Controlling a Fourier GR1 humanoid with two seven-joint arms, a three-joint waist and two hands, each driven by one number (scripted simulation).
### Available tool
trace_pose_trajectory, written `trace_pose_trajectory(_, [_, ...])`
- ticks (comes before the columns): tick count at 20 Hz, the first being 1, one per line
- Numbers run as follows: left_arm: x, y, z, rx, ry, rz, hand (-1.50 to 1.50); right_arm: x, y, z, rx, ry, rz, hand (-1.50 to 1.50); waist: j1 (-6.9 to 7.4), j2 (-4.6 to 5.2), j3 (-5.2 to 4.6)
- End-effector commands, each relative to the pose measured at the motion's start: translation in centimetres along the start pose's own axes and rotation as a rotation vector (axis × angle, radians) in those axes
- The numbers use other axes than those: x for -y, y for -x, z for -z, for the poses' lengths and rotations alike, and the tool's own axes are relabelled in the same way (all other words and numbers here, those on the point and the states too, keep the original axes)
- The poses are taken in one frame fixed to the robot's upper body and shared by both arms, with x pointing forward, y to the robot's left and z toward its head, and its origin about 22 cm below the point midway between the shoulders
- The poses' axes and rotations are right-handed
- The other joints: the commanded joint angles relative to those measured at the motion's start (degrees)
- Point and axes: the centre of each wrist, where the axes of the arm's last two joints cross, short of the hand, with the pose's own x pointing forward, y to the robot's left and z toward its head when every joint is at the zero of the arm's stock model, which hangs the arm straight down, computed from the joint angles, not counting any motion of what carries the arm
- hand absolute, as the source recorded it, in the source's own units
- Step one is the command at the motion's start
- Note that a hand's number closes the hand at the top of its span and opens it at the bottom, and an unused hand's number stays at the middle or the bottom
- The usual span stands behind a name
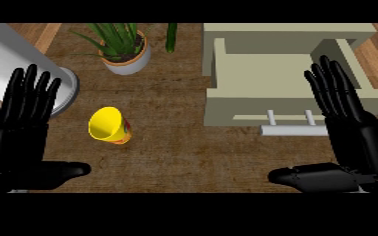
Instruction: Pick up the cup, place it into the drawer and close the drawer
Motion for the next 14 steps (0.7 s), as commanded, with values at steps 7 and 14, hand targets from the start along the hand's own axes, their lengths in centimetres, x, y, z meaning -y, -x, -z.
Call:
trace_pose_trajectory(7, [-2.1, 6.3, 0.0, -0.138, -0.058, 0.029, -1.50, 1.4, 1.7, 3.2, -0.006, -0.020, 0.010, -1.50, -0.17, 0.03, 0.06])
trace_pose_trajectory(14, [-6.2, 10.2, -0.9, -0.177, -0.125, 0.068, -1.50, 2.7, 1.3, 1.4, 0.015, -0.032, -0.016, -1.50, -0.42, 0.00, 0.05])
